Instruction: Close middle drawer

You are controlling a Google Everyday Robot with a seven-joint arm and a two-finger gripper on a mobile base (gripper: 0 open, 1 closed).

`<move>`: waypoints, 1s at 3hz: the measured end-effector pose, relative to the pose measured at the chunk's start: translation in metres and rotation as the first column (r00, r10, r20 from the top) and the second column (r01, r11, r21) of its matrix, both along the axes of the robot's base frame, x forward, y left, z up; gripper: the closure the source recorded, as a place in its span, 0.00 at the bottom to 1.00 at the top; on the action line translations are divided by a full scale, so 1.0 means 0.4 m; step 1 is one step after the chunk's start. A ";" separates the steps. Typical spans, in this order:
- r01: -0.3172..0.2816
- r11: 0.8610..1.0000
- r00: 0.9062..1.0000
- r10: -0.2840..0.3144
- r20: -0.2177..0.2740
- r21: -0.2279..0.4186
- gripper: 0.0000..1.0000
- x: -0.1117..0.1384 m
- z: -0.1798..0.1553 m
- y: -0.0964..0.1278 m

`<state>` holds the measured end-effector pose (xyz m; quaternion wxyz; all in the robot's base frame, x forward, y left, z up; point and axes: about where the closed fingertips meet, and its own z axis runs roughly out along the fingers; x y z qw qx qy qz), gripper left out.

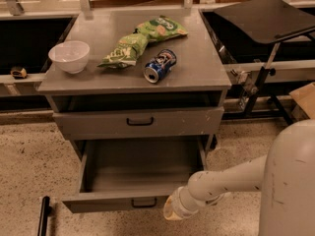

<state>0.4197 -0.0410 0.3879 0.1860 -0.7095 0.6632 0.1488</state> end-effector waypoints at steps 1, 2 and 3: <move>-0.040 0.999 0.994 0.037 0.104 0.027 0.86 0.035 -0.001 -0.015; -0.051 0.998 0.991 0.048 0.123 0.025 0.63 0.032 -0.001 -0.033; -0.051 0.998 0.991 0.048 0.122 0.025 0.40 0.032 -0.001 -0.031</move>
Offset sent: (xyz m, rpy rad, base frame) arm 0.0114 -0.0049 -0.0003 0.0237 -0.0842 0.0311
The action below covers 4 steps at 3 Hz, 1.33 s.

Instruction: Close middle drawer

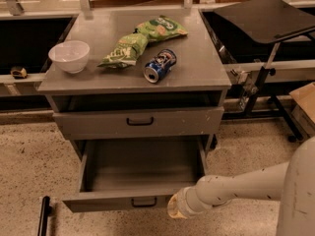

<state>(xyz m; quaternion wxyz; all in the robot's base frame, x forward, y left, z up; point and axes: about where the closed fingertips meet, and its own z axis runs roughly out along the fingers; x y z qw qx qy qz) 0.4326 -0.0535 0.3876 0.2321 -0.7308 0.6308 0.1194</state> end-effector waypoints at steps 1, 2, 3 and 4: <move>0.000 1.000 1.000 0.000 0.000 0.000 0.17 0.000 0.000 0.000; 0.000 1.000 1.000 0.000 0.000 0.000 0.00 0.000 0.000 0.000; 0.000 1.000 1.000 0.000 0.000 0.000 0.00 0.000 0.000 0.000; -0.038 0.999 0.999 0.039 -0.015 0.031 0.18 0.022 -0.015 0.008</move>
Offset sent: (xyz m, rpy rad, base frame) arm 0.0000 0.0000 0.0000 0.0000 0.0000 0.0000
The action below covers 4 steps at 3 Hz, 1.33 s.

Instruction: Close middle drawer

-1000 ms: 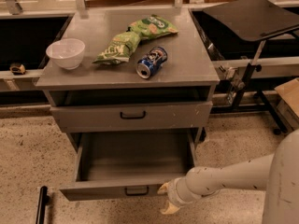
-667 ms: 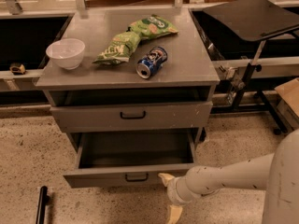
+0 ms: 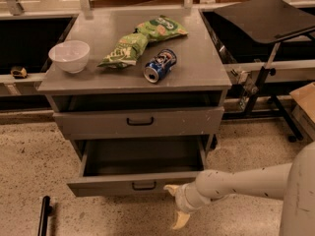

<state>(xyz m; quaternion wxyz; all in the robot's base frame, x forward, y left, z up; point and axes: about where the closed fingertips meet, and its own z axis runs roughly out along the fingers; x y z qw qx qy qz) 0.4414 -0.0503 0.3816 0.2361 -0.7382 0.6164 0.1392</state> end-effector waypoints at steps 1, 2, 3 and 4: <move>-0.062 0.990 0.998 0.063 -0.004 0.125 0.41 0.031 -0.027 0.021; -0.110 0.966 0.992 0.091 0.092 0.235 0.65 0.081 -0.021 0.024; -0.111 0.959 0.974 0.052 0.221 0.261 0.94 0.099 -0.003 0.013; -0.055 0.967 0.952 -0.024 0.304 0.248 0.82 0.119 -0.008 0.010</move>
Offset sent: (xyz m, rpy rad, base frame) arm 0.0578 0.0052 0.0006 0.3780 -0.2137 0.1466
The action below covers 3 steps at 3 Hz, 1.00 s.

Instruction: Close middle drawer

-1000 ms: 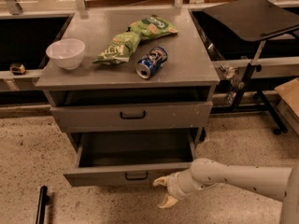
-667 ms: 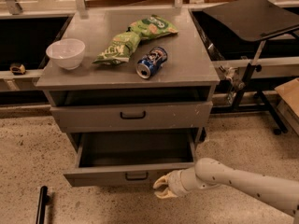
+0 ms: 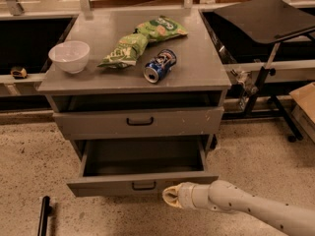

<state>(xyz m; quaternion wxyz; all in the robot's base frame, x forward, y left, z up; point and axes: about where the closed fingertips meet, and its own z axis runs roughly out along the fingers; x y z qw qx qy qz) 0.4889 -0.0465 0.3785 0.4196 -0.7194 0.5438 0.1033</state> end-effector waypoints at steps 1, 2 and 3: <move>0.108 0.994 0.994 -0.107 -0.012 0.029 0.59 0.024 -0.026 -0.021; 0.114 0.993 0.993 -0.114 -0.008 0.030 0.36 0.028 -0.026 -0.022; 0.114 0.993 0.993 -0.114 -0.008 0.030 0.12 0.028 -0.026 -0.022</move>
Offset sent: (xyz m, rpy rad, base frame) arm 0.0085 -0.0076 -0.0094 0.0258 0.0084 -0.0960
